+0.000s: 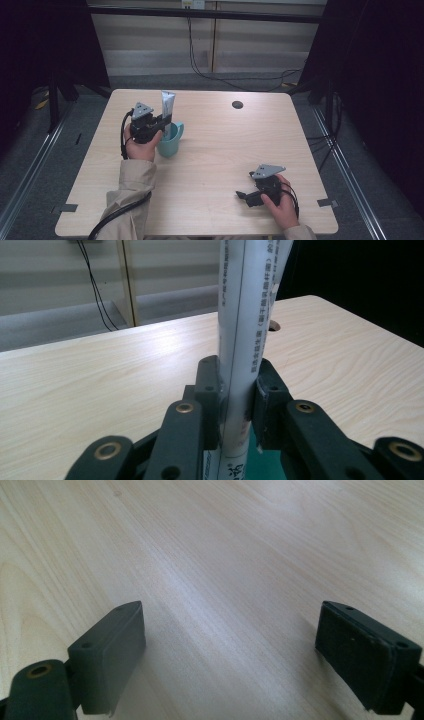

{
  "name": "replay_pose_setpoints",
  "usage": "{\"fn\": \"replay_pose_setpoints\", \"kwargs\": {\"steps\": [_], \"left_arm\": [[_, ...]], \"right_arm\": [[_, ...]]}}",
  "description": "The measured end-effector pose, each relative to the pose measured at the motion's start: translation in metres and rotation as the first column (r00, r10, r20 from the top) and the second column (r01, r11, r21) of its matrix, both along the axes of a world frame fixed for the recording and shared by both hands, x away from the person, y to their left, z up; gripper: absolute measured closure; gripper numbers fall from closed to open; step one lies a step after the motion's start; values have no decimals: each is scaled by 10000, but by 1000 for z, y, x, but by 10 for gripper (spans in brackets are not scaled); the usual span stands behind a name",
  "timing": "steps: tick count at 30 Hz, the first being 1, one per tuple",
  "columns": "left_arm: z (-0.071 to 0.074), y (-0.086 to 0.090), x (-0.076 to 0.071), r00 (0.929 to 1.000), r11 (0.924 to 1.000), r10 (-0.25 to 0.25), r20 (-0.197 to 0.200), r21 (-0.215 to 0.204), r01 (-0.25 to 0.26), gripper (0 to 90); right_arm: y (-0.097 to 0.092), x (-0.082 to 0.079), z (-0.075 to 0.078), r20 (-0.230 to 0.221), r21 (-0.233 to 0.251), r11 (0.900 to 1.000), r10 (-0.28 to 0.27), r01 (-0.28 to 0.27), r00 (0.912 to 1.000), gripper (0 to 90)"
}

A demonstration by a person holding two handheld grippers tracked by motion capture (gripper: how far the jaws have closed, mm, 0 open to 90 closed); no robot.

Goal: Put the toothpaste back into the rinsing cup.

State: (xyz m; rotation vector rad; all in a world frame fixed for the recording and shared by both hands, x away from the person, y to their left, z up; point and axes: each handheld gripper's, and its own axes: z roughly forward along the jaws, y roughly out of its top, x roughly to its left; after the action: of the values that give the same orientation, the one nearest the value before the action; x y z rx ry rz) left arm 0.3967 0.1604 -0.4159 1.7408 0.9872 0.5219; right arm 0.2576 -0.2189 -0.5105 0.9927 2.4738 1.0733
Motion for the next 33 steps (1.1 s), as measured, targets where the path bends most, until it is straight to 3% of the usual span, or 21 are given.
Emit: {"fn": "replay_pose_setpoints", "kwargs": {"steps": [18,33], "left_arm": [[-16,3,-2,9990,9996,267,-349,136,-263,766],[-22,3,-3,9982,9981,352,-485,522,-326,764]], "right_arm": [[0,0,0,1,2,10000,-11,11,10000,118],[0,0,0,2,1,10000,-10,10,10000,119]]}}
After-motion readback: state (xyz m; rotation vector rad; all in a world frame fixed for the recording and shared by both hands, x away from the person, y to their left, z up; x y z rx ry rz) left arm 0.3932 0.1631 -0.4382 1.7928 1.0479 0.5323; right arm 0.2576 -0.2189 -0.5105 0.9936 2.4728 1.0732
